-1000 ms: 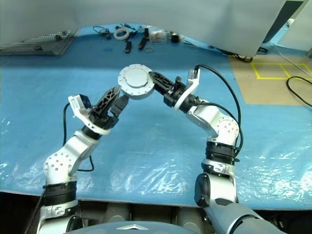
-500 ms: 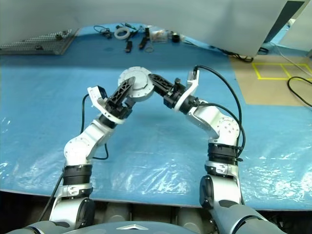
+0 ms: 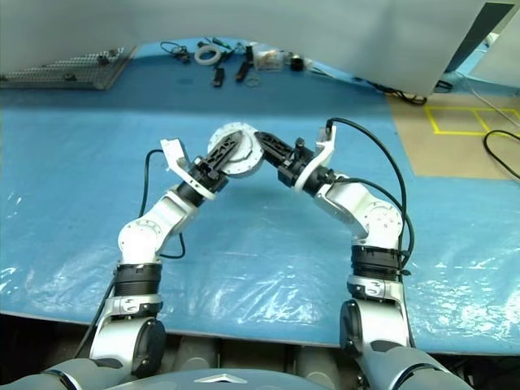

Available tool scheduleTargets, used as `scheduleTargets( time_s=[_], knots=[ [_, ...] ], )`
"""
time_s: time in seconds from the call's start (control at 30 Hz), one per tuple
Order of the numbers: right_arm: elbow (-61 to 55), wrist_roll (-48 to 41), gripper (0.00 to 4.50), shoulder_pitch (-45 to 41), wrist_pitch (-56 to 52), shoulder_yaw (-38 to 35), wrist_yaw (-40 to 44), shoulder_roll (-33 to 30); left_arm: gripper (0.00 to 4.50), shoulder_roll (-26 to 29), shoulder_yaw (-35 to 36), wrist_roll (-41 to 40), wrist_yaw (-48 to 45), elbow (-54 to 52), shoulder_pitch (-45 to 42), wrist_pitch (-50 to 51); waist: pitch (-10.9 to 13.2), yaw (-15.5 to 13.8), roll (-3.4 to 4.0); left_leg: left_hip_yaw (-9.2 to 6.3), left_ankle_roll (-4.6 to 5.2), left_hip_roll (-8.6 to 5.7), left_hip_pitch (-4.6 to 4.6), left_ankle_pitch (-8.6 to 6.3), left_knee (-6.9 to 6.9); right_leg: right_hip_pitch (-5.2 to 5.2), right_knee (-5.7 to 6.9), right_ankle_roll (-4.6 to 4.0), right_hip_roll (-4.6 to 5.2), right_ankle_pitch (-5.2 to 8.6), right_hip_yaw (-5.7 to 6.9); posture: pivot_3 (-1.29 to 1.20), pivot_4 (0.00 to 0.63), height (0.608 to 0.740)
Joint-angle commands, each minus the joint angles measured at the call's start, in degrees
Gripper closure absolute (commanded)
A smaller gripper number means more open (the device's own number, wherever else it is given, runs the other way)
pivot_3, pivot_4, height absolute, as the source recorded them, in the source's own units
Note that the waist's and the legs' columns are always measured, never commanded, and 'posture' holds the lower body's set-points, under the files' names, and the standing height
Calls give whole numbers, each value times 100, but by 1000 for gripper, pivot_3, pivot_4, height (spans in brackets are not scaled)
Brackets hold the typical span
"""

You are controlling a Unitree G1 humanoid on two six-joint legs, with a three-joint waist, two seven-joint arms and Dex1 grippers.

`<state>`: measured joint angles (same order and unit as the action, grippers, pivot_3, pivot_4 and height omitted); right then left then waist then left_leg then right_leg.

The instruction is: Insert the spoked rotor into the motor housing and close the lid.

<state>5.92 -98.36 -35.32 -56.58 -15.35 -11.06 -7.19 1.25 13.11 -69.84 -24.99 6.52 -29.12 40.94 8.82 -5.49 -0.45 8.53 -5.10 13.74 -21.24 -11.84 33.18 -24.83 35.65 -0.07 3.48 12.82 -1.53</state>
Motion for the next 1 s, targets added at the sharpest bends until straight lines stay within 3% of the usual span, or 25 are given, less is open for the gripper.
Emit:
scheduleTargets(
  time_s=[0.03,0.37,0.57,0.63,0.87,1.0],
  knots=[
    [-349,-242,3278,-116,99,12,200,90,1597,9,-148,267,-48,-231,21,24,0,1,0,0,0,0,0,0,0,0,0,0,0,0,0,0,150,740],
    [-305,-226,3278,-112,141,65,215,120,1598,-4,-42,68,-274,-360,81,122,0,0,0,-1,0,0,-2,0,2,0,1,0,1,0,0,0,150,740],
    [-282,-168,3278,-145,167,80,265,121,1604,-92,-3,258,76,-212,-137,-9,1,-1,-1,-1,0,-1,-3,0,2,0,1,0,1,0,0,0,150,740],
    [-400,185,3278,-159,267,142,539,78,1604,-87,31,284,116,-202,-167,-33,1,0,-1,-1,0,0,-4,0,2,-1,0,0,1,0,0,0,150,740],
    [-217,92,1054,-177,253,88,550,144,1605,-91,287,270,217,-189,-281,-181,1,5,-2,-2,0,0,-5,0,3,-1,0,1,1,-1,0,0,150,740],
    [-43,17,1054,-189,203,44,504,130,1605,-20,483,140,219,-200,-348,-151,1,3,-2,-2,0,0,-4,0,2,-1,0,0,1,0,0,0,150,740]
  ],
)
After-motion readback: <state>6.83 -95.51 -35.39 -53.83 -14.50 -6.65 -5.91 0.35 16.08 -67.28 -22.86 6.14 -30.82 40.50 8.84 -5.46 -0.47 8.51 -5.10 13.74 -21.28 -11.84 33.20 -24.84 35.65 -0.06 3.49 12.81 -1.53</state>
